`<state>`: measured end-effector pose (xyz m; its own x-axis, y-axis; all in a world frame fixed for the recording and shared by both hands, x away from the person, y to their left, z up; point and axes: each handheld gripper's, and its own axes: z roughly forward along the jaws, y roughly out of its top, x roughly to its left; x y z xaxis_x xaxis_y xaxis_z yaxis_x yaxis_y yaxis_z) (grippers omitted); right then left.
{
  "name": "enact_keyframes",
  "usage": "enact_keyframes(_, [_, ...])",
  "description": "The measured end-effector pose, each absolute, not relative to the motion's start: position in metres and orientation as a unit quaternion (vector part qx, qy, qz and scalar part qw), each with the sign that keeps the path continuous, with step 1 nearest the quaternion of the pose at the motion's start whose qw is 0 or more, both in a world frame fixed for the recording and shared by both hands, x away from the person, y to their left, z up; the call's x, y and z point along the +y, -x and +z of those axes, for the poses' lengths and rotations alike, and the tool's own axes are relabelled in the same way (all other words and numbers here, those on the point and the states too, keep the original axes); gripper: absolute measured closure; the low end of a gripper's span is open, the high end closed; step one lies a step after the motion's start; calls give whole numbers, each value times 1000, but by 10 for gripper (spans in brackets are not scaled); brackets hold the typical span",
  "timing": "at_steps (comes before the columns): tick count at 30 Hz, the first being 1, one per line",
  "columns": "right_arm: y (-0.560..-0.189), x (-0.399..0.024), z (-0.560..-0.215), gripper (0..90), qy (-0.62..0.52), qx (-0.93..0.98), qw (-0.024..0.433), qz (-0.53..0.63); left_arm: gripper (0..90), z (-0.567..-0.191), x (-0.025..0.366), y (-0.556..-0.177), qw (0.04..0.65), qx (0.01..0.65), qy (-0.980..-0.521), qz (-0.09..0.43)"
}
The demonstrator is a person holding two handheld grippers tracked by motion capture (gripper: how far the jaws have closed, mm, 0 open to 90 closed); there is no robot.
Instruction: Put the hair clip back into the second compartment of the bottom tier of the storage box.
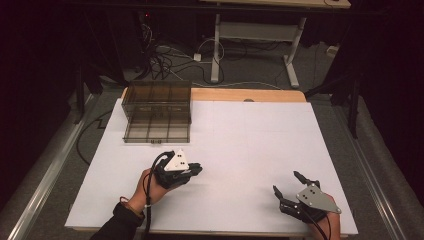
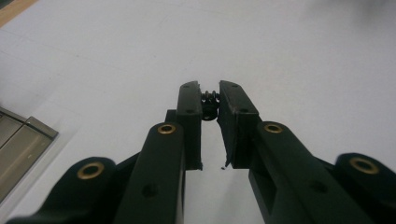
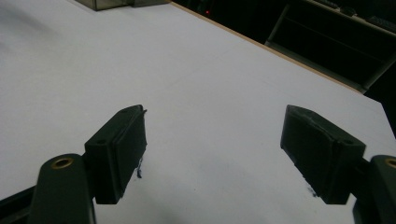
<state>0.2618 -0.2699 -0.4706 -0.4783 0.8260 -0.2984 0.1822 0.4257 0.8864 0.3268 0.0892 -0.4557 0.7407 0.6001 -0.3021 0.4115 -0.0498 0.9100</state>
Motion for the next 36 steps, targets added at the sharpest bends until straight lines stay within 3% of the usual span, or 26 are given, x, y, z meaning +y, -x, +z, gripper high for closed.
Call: enact_keyframes(36, [-261, -268, -472, 210, -324, 759, 384, 415, 770, -440, 124, -334, 621, 372, -680, 116])
